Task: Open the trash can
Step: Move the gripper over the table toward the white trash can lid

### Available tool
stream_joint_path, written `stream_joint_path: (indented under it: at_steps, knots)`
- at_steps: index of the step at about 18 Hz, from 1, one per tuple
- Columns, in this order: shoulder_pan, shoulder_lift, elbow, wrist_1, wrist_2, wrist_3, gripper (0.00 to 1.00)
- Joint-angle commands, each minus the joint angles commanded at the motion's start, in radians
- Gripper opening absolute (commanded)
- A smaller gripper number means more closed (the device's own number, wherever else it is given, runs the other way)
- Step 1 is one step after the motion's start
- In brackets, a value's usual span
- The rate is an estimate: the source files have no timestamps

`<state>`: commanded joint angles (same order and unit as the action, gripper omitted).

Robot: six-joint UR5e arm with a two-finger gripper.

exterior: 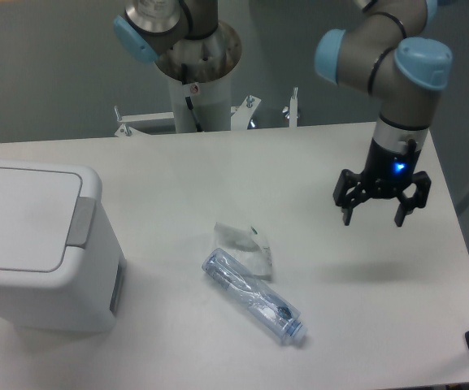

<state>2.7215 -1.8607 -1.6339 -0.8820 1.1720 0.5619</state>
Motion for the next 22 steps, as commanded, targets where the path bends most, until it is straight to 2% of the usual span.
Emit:
stream_joint_path:
  at_steps: [3, 8, 13, 22]
  knots:
    - [-0.04, 0.018, 0.037, 0.0, 0.0, -0.115, 1.0]
    - [-0.111, 0.084, 0.039, 0.0, -0.002, -0.243, 1.0]
    - [-0.198, 0.123, 0.042, 0.0, 0.002, -0.37, 1.0]
    - [-0.379, 0.172, 0.026, 0.0, 0.008, -0.434, 1.0]
